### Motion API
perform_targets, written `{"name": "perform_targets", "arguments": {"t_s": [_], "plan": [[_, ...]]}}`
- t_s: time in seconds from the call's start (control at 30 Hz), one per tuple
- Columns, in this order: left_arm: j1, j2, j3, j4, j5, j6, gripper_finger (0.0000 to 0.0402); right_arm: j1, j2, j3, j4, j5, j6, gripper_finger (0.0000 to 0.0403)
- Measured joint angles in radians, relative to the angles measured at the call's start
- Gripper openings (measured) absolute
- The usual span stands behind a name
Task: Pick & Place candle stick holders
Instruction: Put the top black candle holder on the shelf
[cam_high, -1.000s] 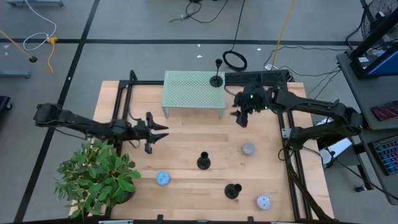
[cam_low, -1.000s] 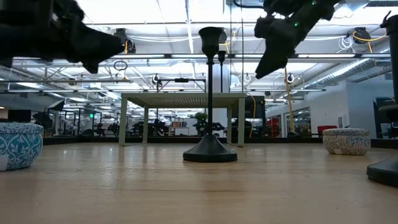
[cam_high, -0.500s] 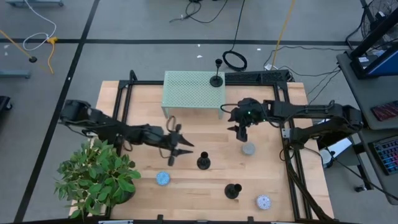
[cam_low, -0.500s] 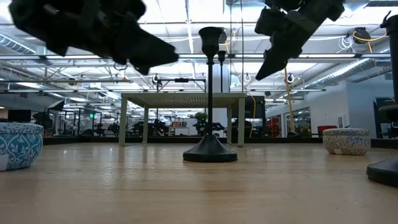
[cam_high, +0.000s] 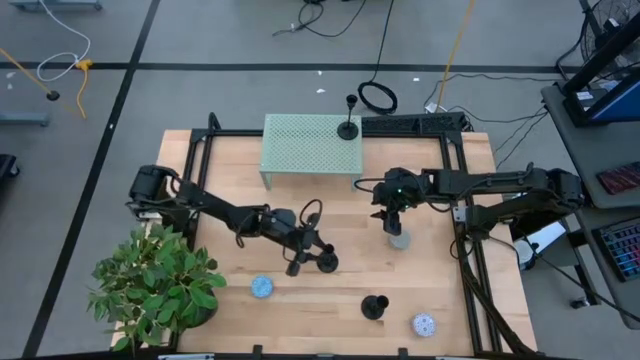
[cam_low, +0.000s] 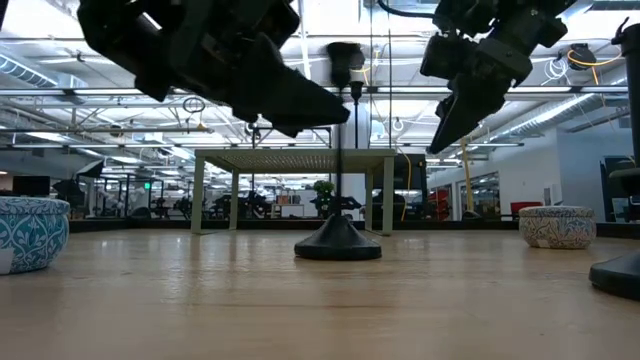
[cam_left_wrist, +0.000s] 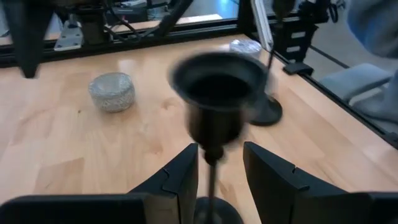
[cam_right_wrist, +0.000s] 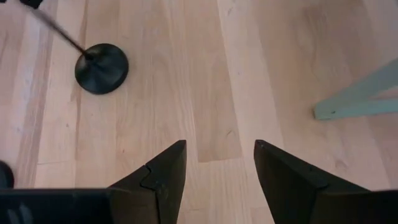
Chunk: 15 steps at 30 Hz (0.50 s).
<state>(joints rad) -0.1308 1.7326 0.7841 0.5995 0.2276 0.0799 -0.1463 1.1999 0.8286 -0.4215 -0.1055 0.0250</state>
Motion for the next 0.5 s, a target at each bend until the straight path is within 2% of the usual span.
{"name": "perform_targets", "arguments": {"t_s": [0.2,0.33,0.5], "plan": [[0.031,0.011,0.007,0.000,0.000,-0.058,0.0131,0.000,0.000,-0.023,0.028,0.000,-0.003,0.0180],[0.031,0.011,0.007,-0.008,-0.001,0.010,0.0131,0.000,0.000,-0.028,0.051,0.000,-0.012,0.0180],[0.030,0.011,0.007,-0.006,-0.022,0.022,0.0119,0.000,0.000,-0.028,0.065,0.000,-0.014,0.0180]]}}
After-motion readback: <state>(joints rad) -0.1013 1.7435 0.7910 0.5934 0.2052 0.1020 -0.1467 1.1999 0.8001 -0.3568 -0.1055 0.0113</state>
